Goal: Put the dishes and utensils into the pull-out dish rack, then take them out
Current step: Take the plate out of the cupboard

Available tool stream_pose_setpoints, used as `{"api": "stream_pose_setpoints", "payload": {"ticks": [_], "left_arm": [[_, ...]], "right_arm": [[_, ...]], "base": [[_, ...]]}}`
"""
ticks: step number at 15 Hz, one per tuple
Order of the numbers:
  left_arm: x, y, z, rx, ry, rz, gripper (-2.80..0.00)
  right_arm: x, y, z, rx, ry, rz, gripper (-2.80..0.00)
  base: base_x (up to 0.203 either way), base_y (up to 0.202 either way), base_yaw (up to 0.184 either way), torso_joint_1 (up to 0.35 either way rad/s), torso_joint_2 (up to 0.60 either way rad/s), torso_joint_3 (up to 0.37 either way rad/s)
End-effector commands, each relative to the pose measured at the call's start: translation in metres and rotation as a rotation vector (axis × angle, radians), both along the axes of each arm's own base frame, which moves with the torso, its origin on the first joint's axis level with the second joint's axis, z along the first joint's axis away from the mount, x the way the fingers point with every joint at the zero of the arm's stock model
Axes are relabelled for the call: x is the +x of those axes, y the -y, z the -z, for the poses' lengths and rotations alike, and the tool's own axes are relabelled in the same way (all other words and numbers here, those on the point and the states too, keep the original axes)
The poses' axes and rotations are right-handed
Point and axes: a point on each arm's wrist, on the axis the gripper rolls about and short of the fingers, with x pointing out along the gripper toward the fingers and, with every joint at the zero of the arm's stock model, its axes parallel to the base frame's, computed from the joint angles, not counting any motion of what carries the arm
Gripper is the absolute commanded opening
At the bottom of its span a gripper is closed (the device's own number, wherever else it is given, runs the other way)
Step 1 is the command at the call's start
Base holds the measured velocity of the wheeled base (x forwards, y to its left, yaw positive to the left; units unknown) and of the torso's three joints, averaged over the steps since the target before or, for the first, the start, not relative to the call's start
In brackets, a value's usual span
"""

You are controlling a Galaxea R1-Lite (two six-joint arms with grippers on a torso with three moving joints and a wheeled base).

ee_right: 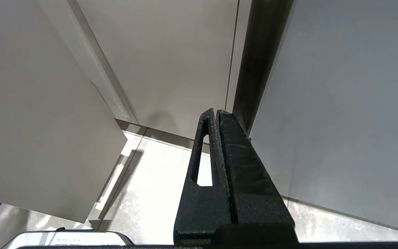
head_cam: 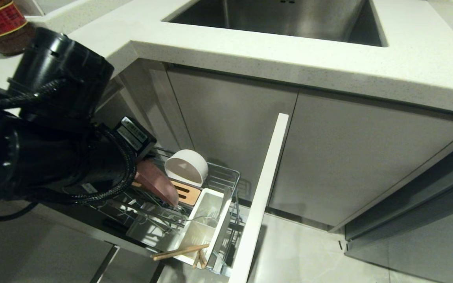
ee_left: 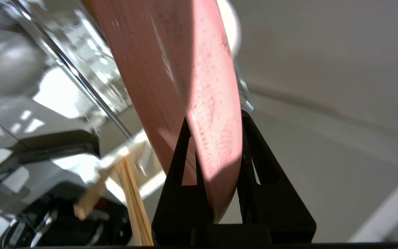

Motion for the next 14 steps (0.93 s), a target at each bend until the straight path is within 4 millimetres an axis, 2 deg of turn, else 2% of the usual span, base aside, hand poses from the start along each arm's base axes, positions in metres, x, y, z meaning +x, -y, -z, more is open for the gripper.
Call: {"api": "stream_pose_setpoints", "payload": {"ticks": [1,4,7,14], "left_arm": [[-0.018,-0.001,-0.024,-0.056,0.045,0.056,-2.80],[-0.036,-0.001,-0.044,-0.068,0.067,0.129,-2.80],[-0.057,-0.012,-0.074,-0.072,0.159,0.220,-2.80],[-0.093,-0.056,-0.141,-0.033,0.451,0.285,-2.80]], "right_arm": [[0.002,0.000,0.007,0.000,-0.026,0.000,-2.80],[0.002,0.000,0.007,0.001,-0.026,0.000,-2.80],[0.002,0.000,0.007,0.000,-0.026,0.000,-2.80],[0.002,0.000,0.007,0.000,-0.026,0.000,-2.80]], "base": [[0.000,0.000,0.000,0.000,0.00,0.000],[0.000,0.000,0.000,0.000,0.00,0.000],[0.000,0.000,0.000,0.000,0.00,0.000],[0.000,0.000,0.000,0.000,0.00,0.000]]}}
